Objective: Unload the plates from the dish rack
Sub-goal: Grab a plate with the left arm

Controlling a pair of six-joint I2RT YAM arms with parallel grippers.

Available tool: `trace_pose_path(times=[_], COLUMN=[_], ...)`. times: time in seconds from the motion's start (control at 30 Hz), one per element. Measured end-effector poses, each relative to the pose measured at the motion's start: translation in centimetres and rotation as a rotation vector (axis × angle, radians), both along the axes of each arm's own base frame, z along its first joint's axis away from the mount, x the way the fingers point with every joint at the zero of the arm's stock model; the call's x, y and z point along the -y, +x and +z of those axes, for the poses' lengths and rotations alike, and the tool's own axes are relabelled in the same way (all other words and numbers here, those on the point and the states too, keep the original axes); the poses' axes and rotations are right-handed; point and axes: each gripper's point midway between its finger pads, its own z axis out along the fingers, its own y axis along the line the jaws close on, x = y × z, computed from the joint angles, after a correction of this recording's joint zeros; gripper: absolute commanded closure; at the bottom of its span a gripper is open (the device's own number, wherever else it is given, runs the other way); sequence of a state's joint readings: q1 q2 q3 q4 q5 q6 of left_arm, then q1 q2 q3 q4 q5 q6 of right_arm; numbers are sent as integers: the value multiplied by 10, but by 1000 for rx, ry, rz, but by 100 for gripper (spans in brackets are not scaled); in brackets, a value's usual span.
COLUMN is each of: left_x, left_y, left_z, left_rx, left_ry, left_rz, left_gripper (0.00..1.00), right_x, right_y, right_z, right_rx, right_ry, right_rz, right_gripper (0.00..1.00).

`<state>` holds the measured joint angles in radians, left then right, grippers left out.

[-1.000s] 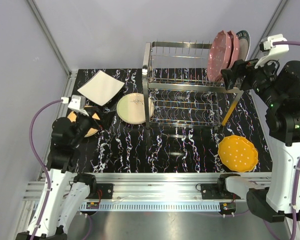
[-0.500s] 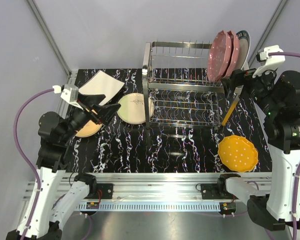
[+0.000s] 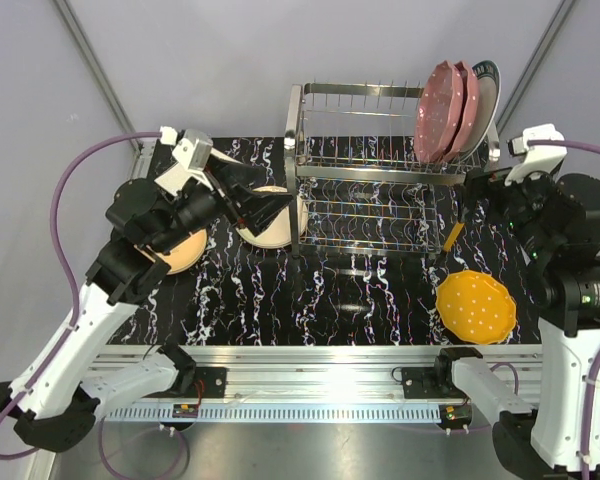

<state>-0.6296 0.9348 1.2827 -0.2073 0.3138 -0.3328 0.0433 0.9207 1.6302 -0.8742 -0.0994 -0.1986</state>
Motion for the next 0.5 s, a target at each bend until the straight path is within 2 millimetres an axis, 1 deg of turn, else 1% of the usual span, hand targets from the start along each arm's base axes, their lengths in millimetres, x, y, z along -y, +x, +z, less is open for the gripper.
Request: trace_pose_path(times=[0.07,0.13,0.23,0.27,0.33,0.37,0.4,0.5], left_x=[9,20,40,47,60,67,74,92], left_y=[3,8,15,18,23,27,31,44], left_z=[8,14,26,32,40,45,53,69], left_rx=[6,6,6,16,19,22,29,39], left_ry=[1,9,22,19,21,19,12,-7], left_rz=[-4,-12,-24,-30,-41,-45,-48,-56], left_gripper=[1,1,1,1,1,1,1,1], right_x=[5,11,17,18,18,18,17,12], right_y=[-8,-15,-27,-30,-34,-36,-38,-47], right_z=[-9,-22,-46,-55,-75,-86,-101,-136], right_rx=[-10,-32,-76,-95,-144,-173,-212,-306], right_ry=[-29,-54,-92,-105,-131,-148,-165,-198], right_rz=[-15,-34,-49,-48,-36,-26,-5,58], right_gripper=[5,5,6,7,5,1,0,0])
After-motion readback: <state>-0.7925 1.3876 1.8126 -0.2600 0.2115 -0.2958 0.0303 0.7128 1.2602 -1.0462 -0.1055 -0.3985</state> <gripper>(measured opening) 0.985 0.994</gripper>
